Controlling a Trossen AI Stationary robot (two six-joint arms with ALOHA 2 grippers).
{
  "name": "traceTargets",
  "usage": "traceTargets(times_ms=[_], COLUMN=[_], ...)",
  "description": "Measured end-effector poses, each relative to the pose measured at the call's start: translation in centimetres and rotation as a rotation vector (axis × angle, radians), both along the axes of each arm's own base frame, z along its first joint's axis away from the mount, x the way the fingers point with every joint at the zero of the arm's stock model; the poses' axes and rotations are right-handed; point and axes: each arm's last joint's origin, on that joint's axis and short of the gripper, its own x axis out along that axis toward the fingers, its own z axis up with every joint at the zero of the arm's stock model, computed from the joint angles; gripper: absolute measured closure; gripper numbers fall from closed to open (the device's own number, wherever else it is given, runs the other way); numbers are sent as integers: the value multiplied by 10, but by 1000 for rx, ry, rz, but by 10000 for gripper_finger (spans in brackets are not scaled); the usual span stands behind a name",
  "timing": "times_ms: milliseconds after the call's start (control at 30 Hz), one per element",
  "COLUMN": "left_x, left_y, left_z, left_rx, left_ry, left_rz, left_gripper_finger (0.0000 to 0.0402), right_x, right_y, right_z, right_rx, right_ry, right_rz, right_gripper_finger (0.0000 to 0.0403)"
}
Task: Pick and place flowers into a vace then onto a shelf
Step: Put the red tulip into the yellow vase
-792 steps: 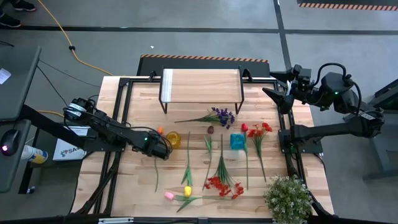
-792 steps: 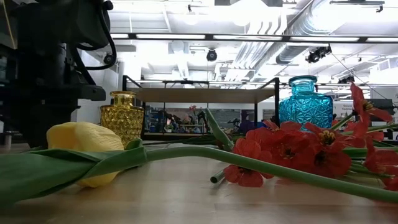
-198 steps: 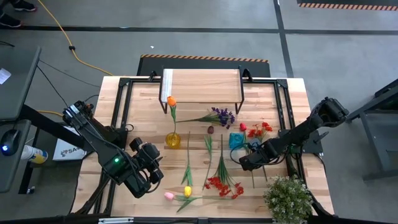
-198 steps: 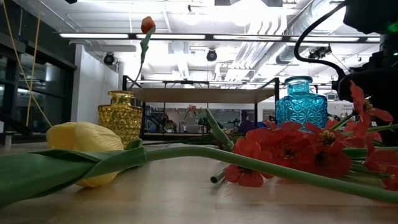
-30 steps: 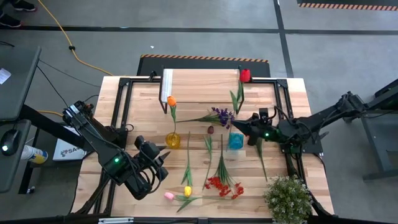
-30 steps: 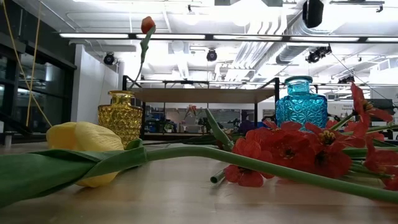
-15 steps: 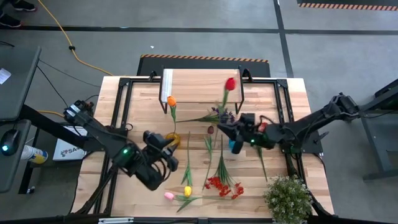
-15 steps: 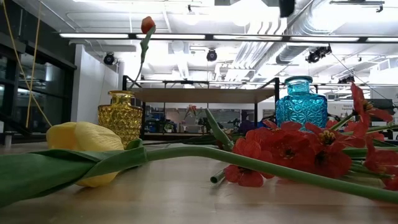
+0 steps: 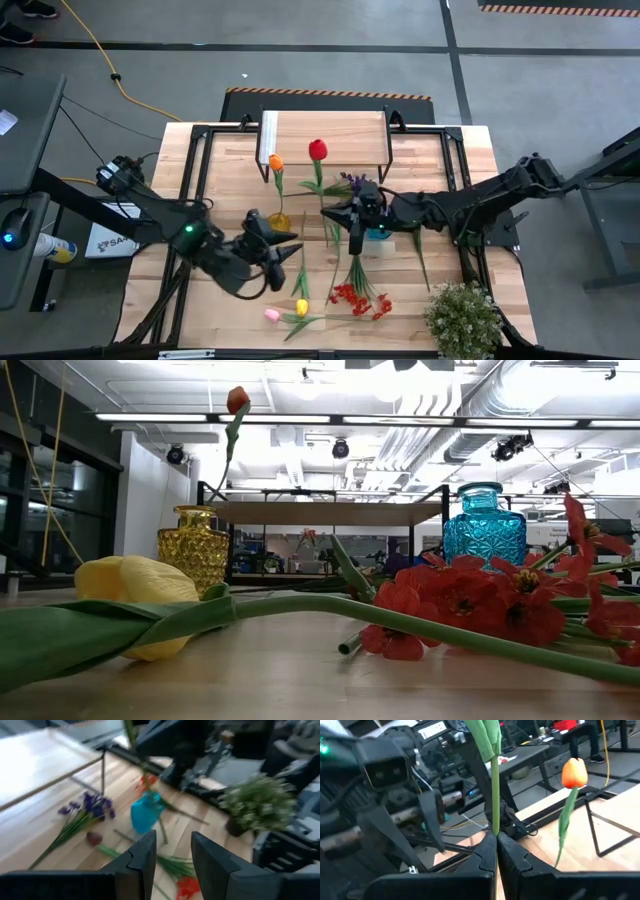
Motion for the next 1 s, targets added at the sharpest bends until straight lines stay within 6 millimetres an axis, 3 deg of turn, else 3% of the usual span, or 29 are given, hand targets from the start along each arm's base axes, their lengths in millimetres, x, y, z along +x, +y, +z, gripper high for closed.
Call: traceTargets(times_ms=[167, 367, 700, 1000], left_x=[-16, -11, 3, 3], left_y=[0, 2, 12, 12], left_z=[20, 29, 28, 28], left_rx=[12, -5, -115, -180], left_ry=[-97, -160, -155, -173], left_rz=[2, -4, -82, -61], left_gripper_finger=[245, 245, 245, 245], right_x=[1, 1, 1, 0], right_y=[-2, -1, 2, 5], right_z=[3, 8, 10, 10], right_rx=[9, 21, 7, 7], right_ry=[-28, -78, -101, -101], right_rz=[28, 59, 136, 205], right_gripper_finger=[403, 403, 403, 403])
